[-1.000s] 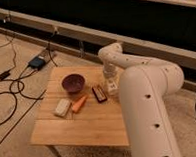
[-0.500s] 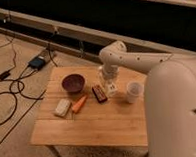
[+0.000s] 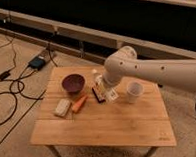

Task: Stand the bottle upright

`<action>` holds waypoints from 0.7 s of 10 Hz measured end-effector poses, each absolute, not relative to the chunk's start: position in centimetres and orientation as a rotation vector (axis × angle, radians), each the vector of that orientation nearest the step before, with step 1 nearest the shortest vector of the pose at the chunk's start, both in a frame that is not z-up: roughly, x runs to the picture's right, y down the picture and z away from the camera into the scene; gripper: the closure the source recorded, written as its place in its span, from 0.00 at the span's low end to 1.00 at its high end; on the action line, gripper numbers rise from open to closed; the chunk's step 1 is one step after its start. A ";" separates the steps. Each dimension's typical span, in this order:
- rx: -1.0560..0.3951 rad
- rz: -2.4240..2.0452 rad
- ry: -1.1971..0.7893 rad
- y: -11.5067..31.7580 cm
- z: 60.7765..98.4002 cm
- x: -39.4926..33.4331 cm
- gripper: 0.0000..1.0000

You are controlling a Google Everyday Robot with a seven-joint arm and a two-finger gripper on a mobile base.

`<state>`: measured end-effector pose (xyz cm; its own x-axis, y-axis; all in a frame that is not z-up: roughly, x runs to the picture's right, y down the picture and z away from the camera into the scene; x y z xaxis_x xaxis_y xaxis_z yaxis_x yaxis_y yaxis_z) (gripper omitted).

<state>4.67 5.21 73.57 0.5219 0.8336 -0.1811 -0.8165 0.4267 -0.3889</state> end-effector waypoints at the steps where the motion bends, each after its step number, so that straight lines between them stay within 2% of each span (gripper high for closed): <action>1: -0.460 1.025 -0.083 5.6 72.7 4.5 0.80; 4: -0.508 1.089 -0.178 7.9 71.8 5.7 0.80; 7: -0.515 1.091 -0.187 8.0 71.7 5.5 0.80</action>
<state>5.45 8.00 71.71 0.4594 0.8821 -0.1037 -0.7970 0.3579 -0.4864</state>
